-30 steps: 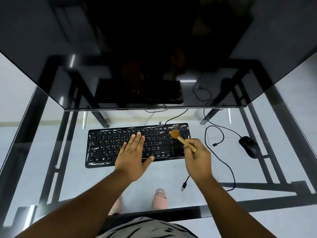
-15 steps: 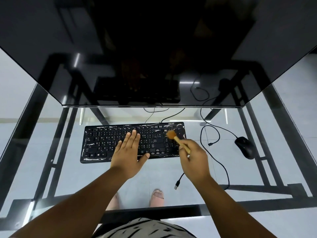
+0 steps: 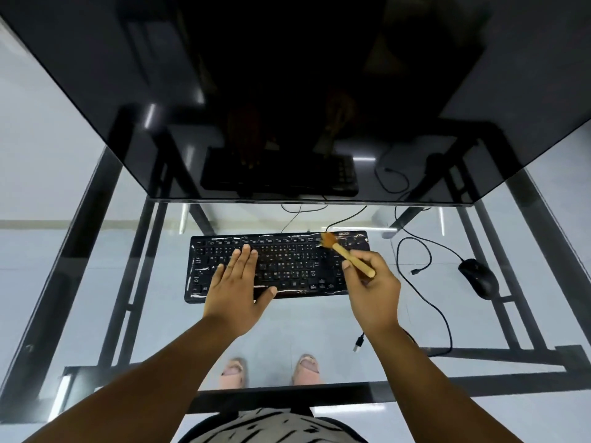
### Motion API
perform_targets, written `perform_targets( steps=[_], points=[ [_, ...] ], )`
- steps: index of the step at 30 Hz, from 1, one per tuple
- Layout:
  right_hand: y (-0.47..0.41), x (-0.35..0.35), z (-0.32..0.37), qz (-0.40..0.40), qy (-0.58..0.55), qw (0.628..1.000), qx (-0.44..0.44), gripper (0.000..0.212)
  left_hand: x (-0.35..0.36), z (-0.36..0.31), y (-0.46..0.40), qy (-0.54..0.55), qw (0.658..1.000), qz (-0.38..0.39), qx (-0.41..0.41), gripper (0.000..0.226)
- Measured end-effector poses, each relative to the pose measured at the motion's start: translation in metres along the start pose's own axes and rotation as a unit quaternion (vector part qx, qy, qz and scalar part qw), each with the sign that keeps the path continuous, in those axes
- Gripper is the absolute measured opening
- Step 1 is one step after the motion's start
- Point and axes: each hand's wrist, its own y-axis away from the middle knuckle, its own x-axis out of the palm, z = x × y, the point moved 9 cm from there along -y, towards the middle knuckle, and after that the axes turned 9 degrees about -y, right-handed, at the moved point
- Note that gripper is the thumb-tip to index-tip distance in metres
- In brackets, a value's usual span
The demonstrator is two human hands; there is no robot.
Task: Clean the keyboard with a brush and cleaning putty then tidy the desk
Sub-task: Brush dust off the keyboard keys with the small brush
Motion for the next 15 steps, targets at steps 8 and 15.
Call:
perform_targets(
  steps=[8, 15],
  points=[
    [0.026, 0.103, 0.014, 0.022, -0.101, 0.993, 0.055, 0.022, -0.012, 0.082, 0.018, 0.025, 0.999, -0.005, -0.047, 0.098],
    [0.05, 0.19, 0.021, 0.093, -0.146, 0.979, 0.11, 0.016, 0.007, 0.137, 0.038, 0.037, 0.995, 0.066, -0.068, 0.111]
  ],
)
